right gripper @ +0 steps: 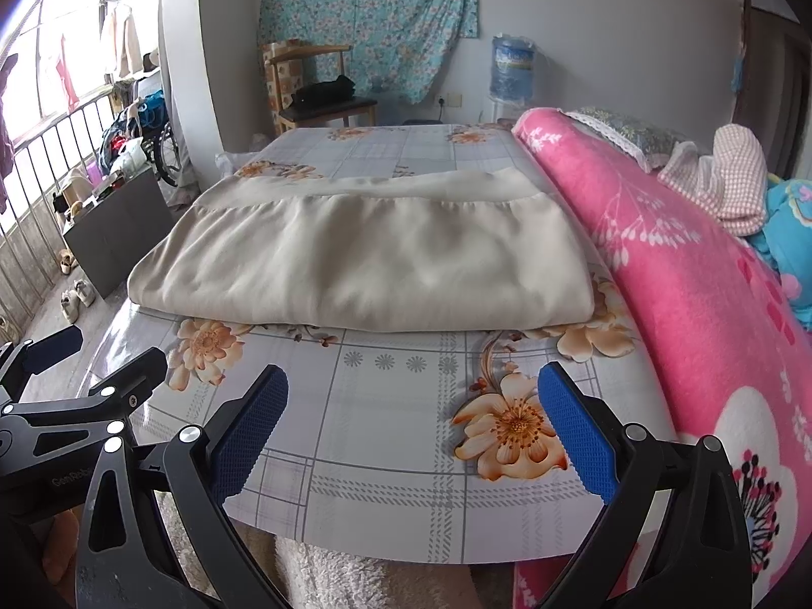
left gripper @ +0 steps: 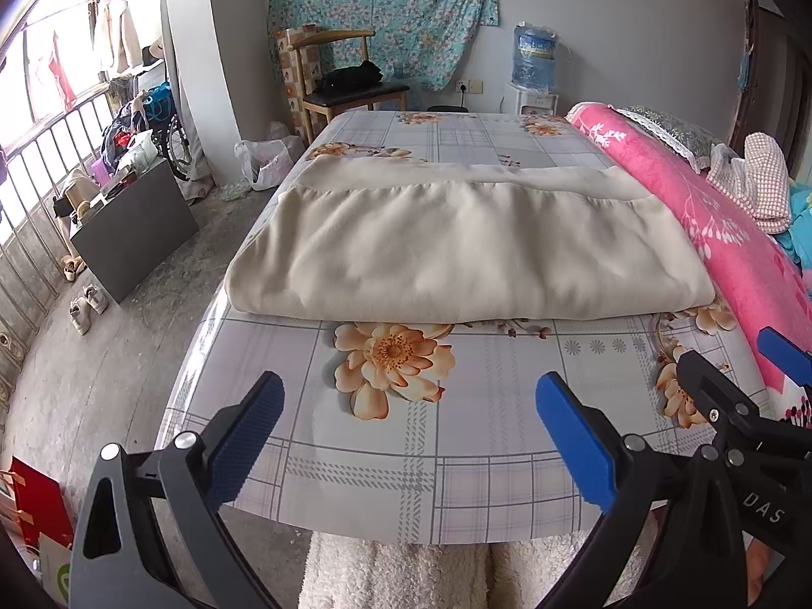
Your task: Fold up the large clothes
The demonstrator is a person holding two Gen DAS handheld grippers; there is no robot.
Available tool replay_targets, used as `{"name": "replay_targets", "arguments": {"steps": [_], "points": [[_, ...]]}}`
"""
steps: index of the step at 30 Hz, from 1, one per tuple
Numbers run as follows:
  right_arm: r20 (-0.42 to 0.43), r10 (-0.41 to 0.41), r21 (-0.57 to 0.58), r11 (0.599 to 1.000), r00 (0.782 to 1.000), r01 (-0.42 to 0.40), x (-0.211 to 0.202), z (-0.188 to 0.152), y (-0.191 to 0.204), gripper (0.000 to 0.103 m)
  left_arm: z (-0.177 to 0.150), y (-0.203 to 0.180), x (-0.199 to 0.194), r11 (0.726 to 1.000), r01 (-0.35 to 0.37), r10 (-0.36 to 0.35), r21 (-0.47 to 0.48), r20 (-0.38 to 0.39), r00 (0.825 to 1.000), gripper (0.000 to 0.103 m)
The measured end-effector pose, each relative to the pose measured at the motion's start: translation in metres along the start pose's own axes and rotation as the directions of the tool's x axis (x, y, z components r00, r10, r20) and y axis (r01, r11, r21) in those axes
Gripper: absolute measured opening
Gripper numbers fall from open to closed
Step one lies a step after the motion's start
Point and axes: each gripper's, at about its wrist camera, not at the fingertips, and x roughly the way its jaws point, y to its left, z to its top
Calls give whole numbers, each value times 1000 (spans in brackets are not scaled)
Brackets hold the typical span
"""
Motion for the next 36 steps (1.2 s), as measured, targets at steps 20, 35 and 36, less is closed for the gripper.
{"name": "replay_targets", "arguments": {"steps": [20,35,36], "points": [[-5,-1,-2,1000,1000,1,2,-1,1,95,-2,7,4,1000,2,-2,-19,-14,1000,98],[-6,-2,-8,1000,1000,2,2,0,3,95,-1,8,3,1000,4,-4,-15,-13,1000,98],[-6,-2,-9,1000,1000,2,2,0,3,95,-1,7,3,1000,2,-3,-15,-13,1000,98]]}}
